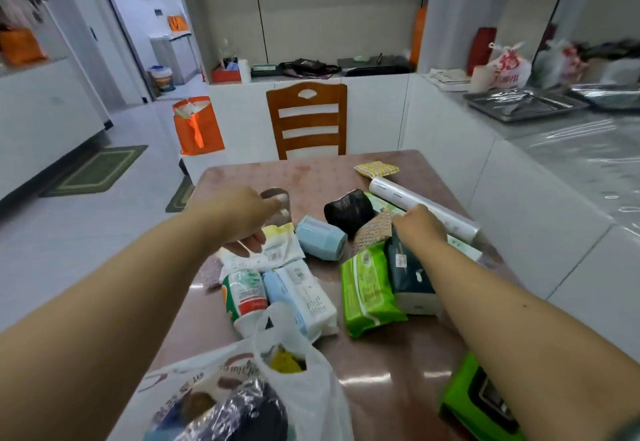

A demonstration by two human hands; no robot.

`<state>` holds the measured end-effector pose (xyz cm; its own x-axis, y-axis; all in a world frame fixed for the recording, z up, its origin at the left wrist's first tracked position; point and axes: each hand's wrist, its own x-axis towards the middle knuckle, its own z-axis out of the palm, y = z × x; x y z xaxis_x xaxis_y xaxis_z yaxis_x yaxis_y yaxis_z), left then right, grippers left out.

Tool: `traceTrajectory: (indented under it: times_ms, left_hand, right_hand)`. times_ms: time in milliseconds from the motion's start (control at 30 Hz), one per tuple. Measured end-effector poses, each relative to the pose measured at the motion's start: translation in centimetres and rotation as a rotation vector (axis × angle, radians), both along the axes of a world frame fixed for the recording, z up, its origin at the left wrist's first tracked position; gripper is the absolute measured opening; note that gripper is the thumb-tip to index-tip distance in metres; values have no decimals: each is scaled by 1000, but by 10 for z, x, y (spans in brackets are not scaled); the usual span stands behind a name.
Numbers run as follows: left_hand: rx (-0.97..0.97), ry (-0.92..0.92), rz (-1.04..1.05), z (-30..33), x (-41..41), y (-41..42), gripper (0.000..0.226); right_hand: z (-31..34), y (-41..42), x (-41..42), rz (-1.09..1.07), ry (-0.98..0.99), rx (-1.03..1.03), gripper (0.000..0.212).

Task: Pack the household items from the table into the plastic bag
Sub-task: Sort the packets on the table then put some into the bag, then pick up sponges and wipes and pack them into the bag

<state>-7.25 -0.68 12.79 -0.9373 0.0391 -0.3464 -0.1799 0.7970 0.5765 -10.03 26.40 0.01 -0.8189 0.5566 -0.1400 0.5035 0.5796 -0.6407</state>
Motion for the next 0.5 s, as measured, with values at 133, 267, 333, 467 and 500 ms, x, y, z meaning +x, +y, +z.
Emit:
traceTrajectory:
  times_ms: [133,267,333,467,500]
  left_hand:
    - [88,28,160,-48,-53,-8,40]
    - [-14,104,376,-102,-100,-62,28]
    - [-104,88,443,-128,-113,-90,32]
    - [-186,23,435,-173,-126,-115,36]
    - [-167,9,428,-183,-129,-117,38]
  right_hand:
    - [-21,-7,-37,28,-132,115,62]
    - [-35,-16,-62,66,-193,264,46]
    - [-39,-17,-66,115,-130,254,33]
    - [-30,-22,-67,127,44,154,31]
    - [-25,-24,-66,114,93,145,26]
